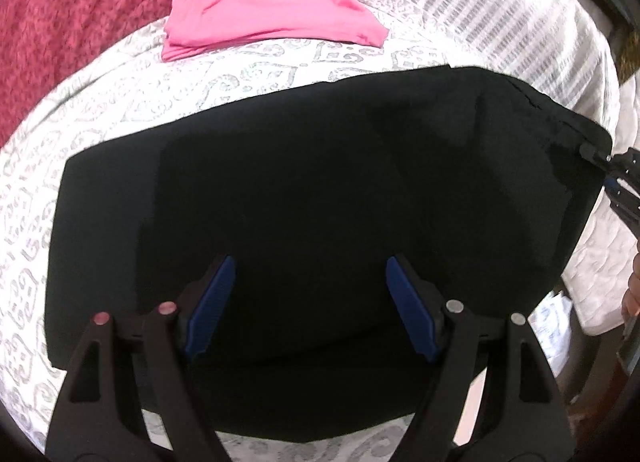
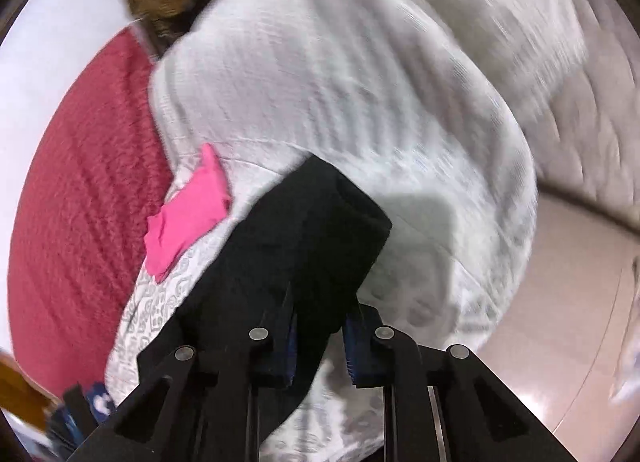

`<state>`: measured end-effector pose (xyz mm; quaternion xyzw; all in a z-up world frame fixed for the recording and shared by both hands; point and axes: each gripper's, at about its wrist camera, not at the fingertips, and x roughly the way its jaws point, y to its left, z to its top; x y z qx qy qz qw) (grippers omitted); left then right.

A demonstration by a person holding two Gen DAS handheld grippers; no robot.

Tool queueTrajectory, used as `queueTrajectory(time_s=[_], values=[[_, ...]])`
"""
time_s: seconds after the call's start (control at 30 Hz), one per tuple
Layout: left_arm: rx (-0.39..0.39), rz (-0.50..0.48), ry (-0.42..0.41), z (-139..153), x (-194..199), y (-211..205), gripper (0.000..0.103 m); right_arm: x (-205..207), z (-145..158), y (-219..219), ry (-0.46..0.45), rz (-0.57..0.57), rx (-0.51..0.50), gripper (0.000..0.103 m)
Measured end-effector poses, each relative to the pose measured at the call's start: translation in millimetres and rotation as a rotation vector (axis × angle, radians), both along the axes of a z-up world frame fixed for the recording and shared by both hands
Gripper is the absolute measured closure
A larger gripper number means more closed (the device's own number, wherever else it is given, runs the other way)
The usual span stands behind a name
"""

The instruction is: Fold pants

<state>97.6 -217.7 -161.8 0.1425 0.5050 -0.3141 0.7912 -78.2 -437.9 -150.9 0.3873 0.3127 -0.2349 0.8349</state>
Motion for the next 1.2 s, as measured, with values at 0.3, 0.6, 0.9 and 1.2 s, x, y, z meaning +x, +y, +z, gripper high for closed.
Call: queueTrajectory(time_s=[0.3, 0.6, 0.9, 1.2], values=[[-0.160, 0.144, 0.013, 31, 14, 86, 0.025, 87, 87, 122, -0.054, 0.335, -0.390, 0.085], [-0.409, 0.477, 0.183, 9, 50, 229, 0.025, 164, -12, 318, 0.197, 0.945, -0.537, 0.084], [-0.485, 0.328, 0.340, -8, 61, 204, 0.025, 160, -35, 311, 0.216, 0.931, -0.419, 0.084], [-0.452, 0.230, 0.428, -19, 77, 148, 0.018, 153, -35, 308, 0.186, 0.894, -0.388, 0.084]])
